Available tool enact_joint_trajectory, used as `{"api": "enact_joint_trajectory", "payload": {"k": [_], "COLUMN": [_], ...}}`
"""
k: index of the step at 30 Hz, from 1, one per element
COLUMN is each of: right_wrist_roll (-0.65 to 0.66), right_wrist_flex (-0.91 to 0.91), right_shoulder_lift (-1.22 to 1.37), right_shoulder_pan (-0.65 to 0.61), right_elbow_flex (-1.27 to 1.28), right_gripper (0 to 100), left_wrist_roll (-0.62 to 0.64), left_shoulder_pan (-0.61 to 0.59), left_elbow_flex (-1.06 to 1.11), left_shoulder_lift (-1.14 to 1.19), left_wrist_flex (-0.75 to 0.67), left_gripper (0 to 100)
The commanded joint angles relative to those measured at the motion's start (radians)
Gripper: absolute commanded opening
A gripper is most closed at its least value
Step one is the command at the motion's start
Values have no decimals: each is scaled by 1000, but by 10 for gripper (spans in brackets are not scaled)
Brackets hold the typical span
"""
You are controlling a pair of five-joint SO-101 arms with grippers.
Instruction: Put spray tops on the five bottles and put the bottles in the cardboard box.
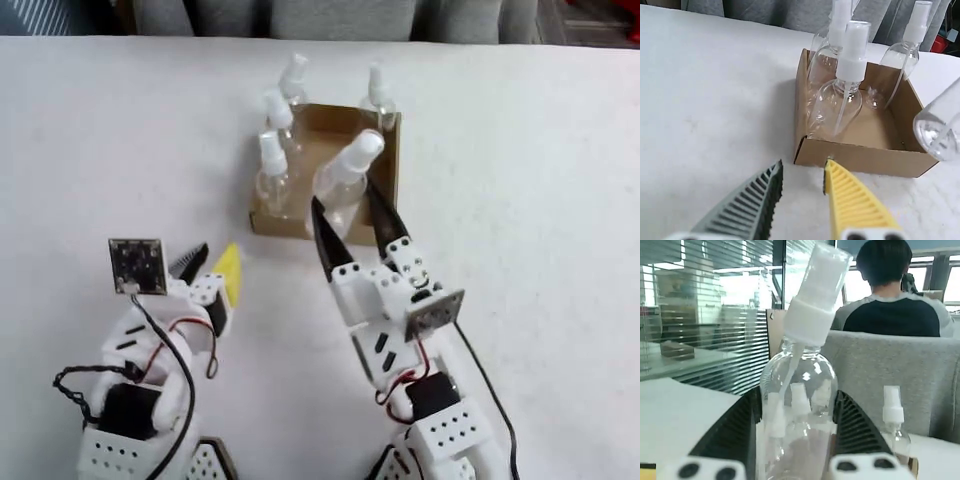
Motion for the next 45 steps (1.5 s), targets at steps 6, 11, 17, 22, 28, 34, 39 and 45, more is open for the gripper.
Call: {"api": "enact_joint_trajectory", "payload": {"k": [6,11,17,22,28,34,39,45], "right_wrist_roll": [-9,-8,-9,-9,-9,-9,-8,-8], "right_wrist_flex": [99,97,-107,-340,-521,-650,-657,-661], "right_shoulder_lift": [8,114,452,743,1023,1188,1294,1446], "right_shoulder_pan": [-2,15,82,117,205,243,239,245], "right_elbow_flex": [-71,-143,-267,-339,-473,-526,-595,-698], "right_gripper": [14,14,14,14,14,14,14,14], "left_wrist_roll": [-150,-201,-201,-209,-301,-334,-334,-336], "left_shoulder_pan": [-1,-7,-7,-27,-108,-110,-104,-104], "left_elbow_flex": [-54,-54,-20,81,138,160,166,166], "left_shoulder_lift": [-5,-5,-8,-12,-12,-12,-12,-12], "left_wrist_flex": [143,164,166,158,69,58,58,58], "left_gripper": [71,33,21,21,21,21,21,21]}}
